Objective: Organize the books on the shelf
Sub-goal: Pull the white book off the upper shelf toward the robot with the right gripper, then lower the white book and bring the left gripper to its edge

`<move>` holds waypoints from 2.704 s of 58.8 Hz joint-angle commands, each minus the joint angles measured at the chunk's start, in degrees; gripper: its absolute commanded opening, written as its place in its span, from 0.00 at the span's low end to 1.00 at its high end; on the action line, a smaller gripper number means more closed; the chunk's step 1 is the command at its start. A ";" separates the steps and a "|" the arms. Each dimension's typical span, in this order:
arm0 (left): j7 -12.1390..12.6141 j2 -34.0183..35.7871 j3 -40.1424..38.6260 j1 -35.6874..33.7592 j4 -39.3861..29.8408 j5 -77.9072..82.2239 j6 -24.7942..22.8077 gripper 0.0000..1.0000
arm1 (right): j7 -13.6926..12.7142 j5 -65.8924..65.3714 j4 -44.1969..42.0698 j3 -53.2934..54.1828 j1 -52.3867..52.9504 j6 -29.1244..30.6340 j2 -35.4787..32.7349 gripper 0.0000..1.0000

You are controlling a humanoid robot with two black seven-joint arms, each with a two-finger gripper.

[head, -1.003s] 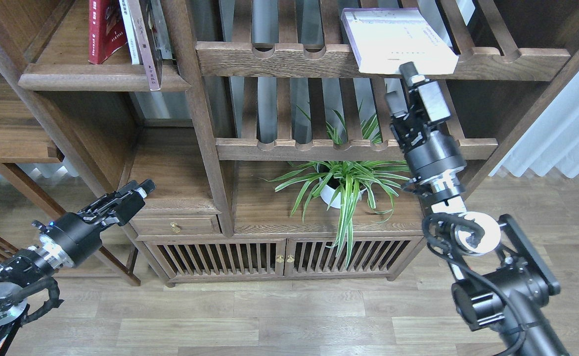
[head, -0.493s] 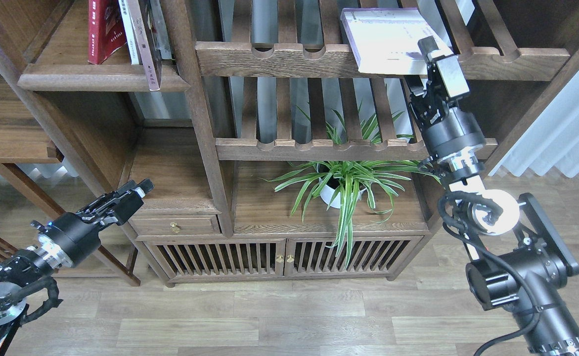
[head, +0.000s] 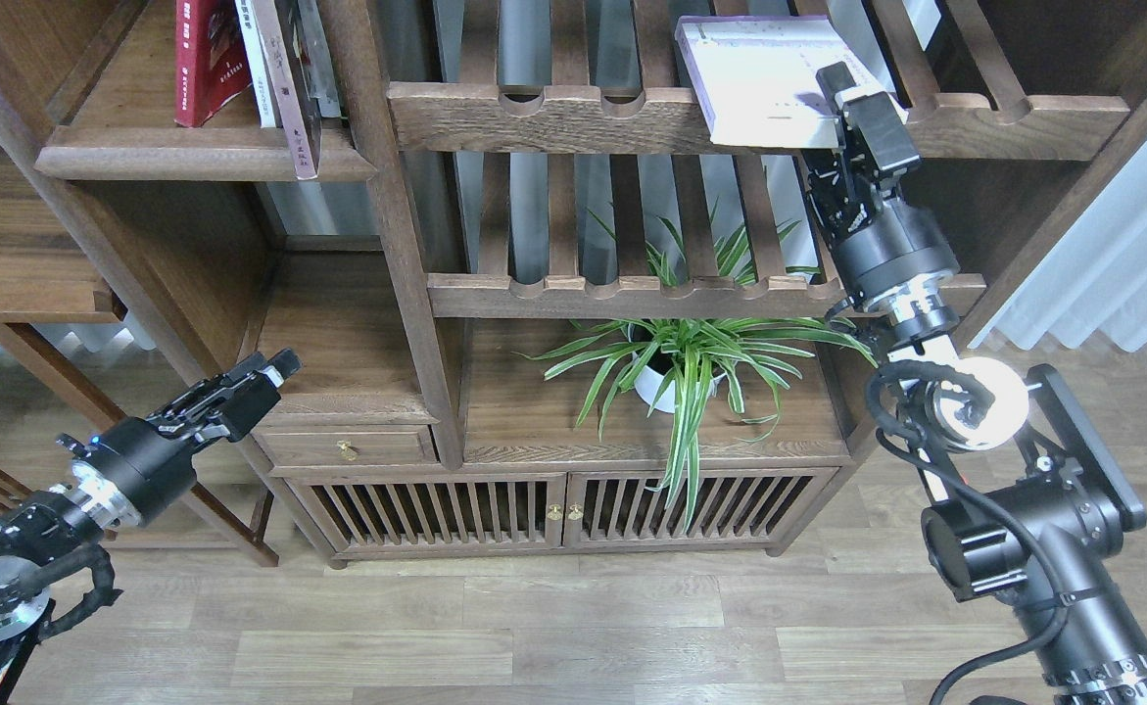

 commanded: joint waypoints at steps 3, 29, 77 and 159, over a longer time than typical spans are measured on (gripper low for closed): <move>0.09 0.00 -0.10 -0.53 0.00 0.00 0.00 0.56 | -0.31 -0.09 0.04 -0.48 0.03 0.62 -0.36 0.37; 0.09 0.00 -0.71 -0.53 0.09 -0.09 0.00 0.58 | -0.66 0.09 2.94 -1.88 -4.10 12.22 -2.65 0.05; 0.09 -7.73 2.70 -1.50 2.99 -15.28 0.00 0.66 | -0.48 0.88 17.36 -7.58 -33.27 21.50 -1.94 0.05; -0.52 -8.35 19.41 2.10 0.09 -33.58 0.00 0.69 | -0.13 -2.73 9.18 -21.31 -31.97 21.50 1.40 0.06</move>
